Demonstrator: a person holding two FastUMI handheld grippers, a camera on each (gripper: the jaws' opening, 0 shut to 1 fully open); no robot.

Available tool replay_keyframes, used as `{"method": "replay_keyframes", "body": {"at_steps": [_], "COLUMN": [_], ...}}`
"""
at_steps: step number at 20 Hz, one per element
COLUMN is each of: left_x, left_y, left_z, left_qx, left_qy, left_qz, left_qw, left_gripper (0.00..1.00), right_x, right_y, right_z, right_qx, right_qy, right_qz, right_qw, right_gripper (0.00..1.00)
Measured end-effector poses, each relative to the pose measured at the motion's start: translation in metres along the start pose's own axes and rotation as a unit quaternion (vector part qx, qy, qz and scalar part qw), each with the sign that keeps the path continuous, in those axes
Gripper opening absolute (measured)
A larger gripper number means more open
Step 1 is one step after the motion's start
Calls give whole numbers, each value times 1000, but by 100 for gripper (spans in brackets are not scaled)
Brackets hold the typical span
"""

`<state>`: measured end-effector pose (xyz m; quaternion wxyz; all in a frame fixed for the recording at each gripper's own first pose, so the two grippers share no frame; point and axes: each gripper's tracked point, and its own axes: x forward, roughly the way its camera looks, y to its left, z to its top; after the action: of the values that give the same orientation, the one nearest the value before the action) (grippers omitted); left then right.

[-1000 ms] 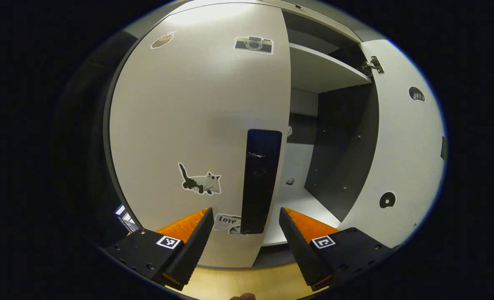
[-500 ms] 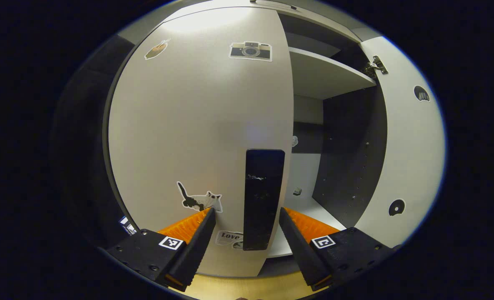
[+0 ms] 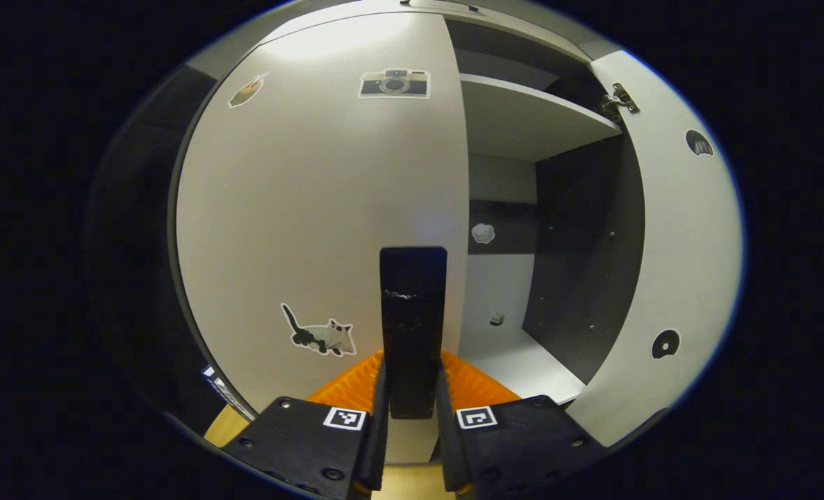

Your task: Open the right door of the double-door shoe cabinet with the right hand, and open the left door with the left hand.

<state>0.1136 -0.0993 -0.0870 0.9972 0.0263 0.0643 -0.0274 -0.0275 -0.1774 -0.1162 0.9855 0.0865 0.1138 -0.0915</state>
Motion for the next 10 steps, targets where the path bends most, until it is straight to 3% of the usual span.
{"method": "replay_keyframes", "body": {"at_steps": [5, 10], "left_x": [-4, -9], "left_y": [1, 4], "left_z": [-1, -3], "left_qx": [-9, -19], "left_qy": [3, 3], "left_qz": [-14, -20], "left_qw": [1000, 1000], "left_gripper": [19, 19], "right_x": [-5, -15], "right_y": [3, 10], "right_z": [-11, -12], "right_qx": [-16, -13], "right_qy": [20, 21], "right_qz": [4, 21], "right_qw": [1000, 999], "right_gripper": [4, 5]}}
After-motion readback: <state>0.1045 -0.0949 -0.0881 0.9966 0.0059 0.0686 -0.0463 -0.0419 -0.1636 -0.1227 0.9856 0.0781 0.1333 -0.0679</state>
